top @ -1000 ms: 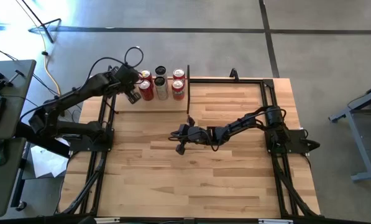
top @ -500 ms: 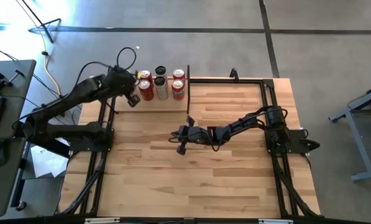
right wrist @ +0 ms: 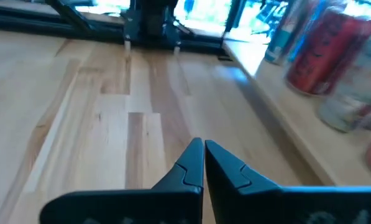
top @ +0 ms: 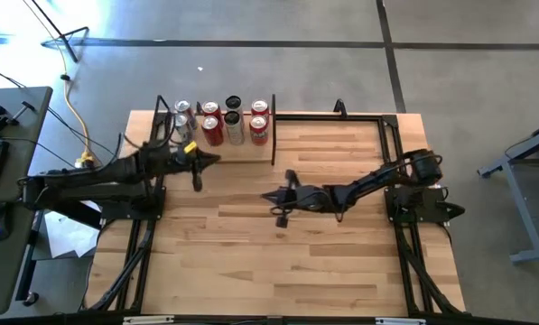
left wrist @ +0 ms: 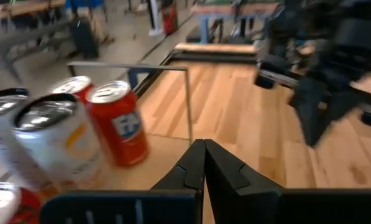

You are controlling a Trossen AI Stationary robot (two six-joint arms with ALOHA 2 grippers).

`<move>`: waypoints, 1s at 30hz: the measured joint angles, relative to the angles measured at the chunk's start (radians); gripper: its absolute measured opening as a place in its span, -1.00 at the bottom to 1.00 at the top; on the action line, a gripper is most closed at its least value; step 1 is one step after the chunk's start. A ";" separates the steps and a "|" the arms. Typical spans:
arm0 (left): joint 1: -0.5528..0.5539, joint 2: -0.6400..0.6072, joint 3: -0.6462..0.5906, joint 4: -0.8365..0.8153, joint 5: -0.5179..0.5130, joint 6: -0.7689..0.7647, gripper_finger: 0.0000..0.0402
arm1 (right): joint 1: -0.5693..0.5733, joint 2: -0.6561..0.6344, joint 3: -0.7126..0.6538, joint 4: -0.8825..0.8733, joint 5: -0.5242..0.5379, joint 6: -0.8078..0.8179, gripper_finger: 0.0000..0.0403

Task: Place canned beverage on shelf
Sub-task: Return to Home Position

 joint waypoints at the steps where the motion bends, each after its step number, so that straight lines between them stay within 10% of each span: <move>1: -0.015 -0.017 -0.043 0.049 0.000 -0.002 -1.00 | 0.000 -0.019 -0.035 0.030 0.002 -0.004 -1.00; 10: -0.120 -0.135 -0.314 0.272 -0.011 0.002 -1.00 | 0.031 -0.283 -0.346 0.170 0.059 -0.048 -1.00; 30: -0.206 -0.584 -0.405 0.040 -0.016 0.051 -1.00 | 0.037 -1.161 -0.869 0.000 0.075 -0.096 -1.00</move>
